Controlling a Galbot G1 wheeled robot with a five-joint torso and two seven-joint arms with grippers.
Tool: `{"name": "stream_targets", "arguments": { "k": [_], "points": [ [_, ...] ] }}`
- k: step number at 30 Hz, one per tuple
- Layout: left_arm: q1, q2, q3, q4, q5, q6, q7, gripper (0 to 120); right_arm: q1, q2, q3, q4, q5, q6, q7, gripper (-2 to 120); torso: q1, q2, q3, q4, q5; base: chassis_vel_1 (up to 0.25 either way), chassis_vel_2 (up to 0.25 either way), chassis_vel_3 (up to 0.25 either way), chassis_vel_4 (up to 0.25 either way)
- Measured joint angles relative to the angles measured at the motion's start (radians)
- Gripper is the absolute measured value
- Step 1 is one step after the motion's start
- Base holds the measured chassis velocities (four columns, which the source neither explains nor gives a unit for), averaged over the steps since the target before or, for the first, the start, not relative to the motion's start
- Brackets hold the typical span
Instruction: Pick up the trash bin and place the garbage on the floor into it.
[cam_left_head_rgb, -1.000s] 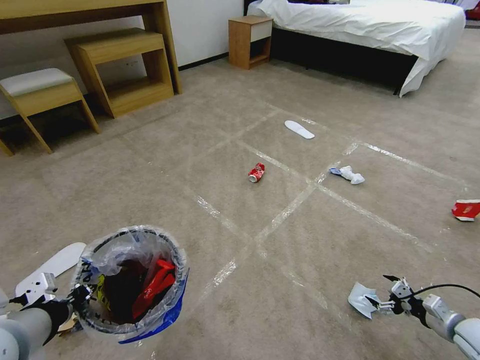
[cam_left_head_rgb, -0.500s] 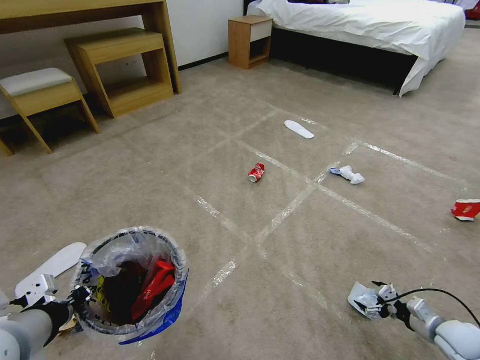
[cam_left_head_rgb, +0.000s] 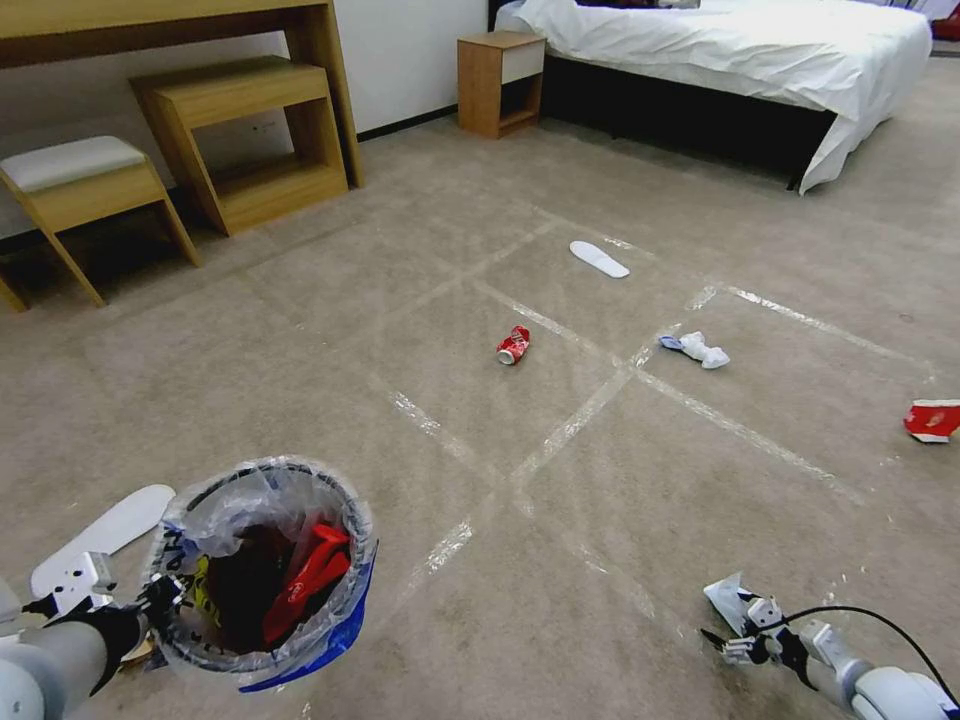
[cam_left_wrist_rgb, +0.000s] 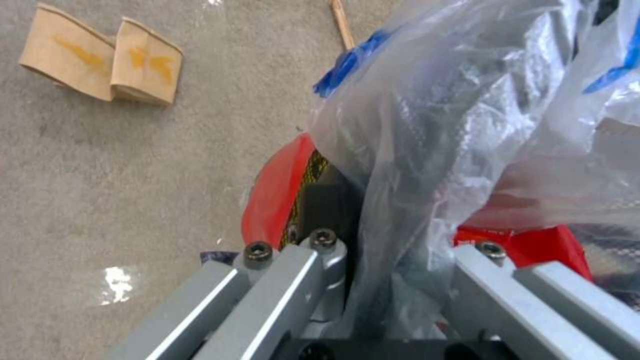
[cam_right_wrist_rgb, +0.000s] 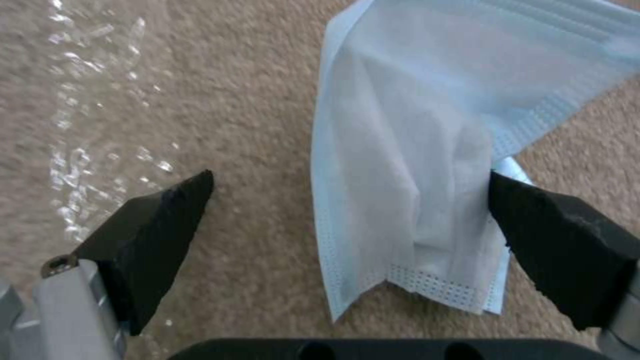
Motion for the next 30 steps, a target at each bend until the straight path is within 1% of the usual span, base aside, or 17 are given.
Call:
{"name": "stream_targets", "arguments": {
  "k": [2, 11, 14, 16, 17, 18, 19, 20, 23, 24, 27, 28, 30],
  "points": [
    [-0.001, -0.003, 0.005, 0.0, 0.007, 0.0, 0.003, 0, 0.016, 0.006, -0.001, -0.03, -0.004, 0.016, -0.009, 100, 0.0, 0.0, 0.0, 0.0, 0.0, 0.0, 0.0, 0.0, 0.0],
    [-0.002, -0.005, 0.01, 0.0, 0.014, 0.0, 0.005, 0, 0.042, 0.007, -0.015, -0.034, 0.024, 0.02, -0.008, 100, 0.0, 0.0, 0.0, 0.0001, 0.0, 0.0, 0.0, 0.0, 0.0],
    [-0.001, -0.008, 0.014, 0.0, 0.018, 0.0, 0.007, 0, 0.06, 0.01, -0.027, -0.034, 0.036, 0.02, -0.006, 93, 0.0, 0.0, 0.0, 0.0001, 0.0001, 0.0, 0.0, 0.0, 0.0],
    [0.0, -0.008, 0.014, 0.0, 0.019, 0.0, 0.007, 0, 0.062, 0.01, -0.028, -0.033, 0.038, 0.02, -0.006, 92, 0.0, 0.0, 0.0, 0.0001, 0.0001, 0.0, 0.0, 0.0, 0.0],
    [0.001, -0.009, 0.015, 0.0, 0.02, 0.0, 0.007, 0, 0.064, 0.01, -0.031, -0.033, 0.041, 0.02, -0.006, 88, 0.0, 0.0, 0.0, 0.0, 0.0, 0.0, 0.0, 0.0, 0.0],
    [0.002, -0.011, 0.017, 0.0, 0.023, 0.0, 0.008, 0, 0.07, 0.012, -0.038, -0.032, 0.047, 0.021, -0.006, 79, 0.0, 0.0, 0.0, 0.0, 0.0, 0.0, 0.0, 0.0, 0.0],
    [0.003, -0.012, 0.017, 0.0, 0.024, 0.0, 0.009, 0, 0.073, 0.013, -0.041, -0.032, 0.048, 0.022, -0.006, 76, 0.0, 0.0, 0.0, 0.0, 0.0, 0.0, 0.0, 0.0, 0.0],
    [0.003, -0.012, 0.017, 0.0, 0.024, 0.0, 0.009, 0, 0.073, 0.013, -0.041, -0.032, 0.048, 0.022, -0.006, 76, 0.0, 0.0, 0.0, 0.0, 0.0, 0.0, 0.0, 0.0, 0.0],
    [0.005, -0.016, 0.019, 0.0, 0.03, 0.0, 0.011, 0, 0.083, 0.017, -0.052, -0.032, 0.054, 0.026, -0.005, 59, 0.0, 0.0, 0.0, 0.0, 0.0001, 0.0, 0.0, 0.0, 0.0],
    [0.005, -0.016, 0.019, 0.0, 0.03, 0.0, 0.011, 0, 0.083, 0.017, -0.052, -0.032, 0.054, 0.026, -0.005, 59, 0.0, 0.0, 0.0, 0.0, 0.0001, 0.0, 0.0, 0.0, 0.0],
    [0.007, -0.018, 0.02, 0.0, 0.034, 0.0, 0.013, 0, 0.09, 0.022, -0.055, -0.033, 0.057, 0.028, -0.005, 44, 0.0, 0.0, 0.0, 0.0, 0.0001, 0.0, 0.0, 0.0, 0.0],
    [0.007, -0.018, 0.02, 0.0, 0.034, 0.0, 0.013, 0, 0.09, 0.022, -0.055, -0.033, 0.057, 0.028, -0.005, 44, 0.0, 0.0, 0.0, 0.0, 0.0001, 0.0, 0.0, 0.0, 0.0],
    [0.008, -0.019, 0.02, 0.0, 0.037, 0.0, 0.015, 0, 0.096, 0.023, -0.058, -0.033, 0.059, 0.029, -0.005, 36, 0.0, 0.0, 0.0, 0.0, 0.0, 0.0, 0.0, 0.0, 0.0]
  ]
}}
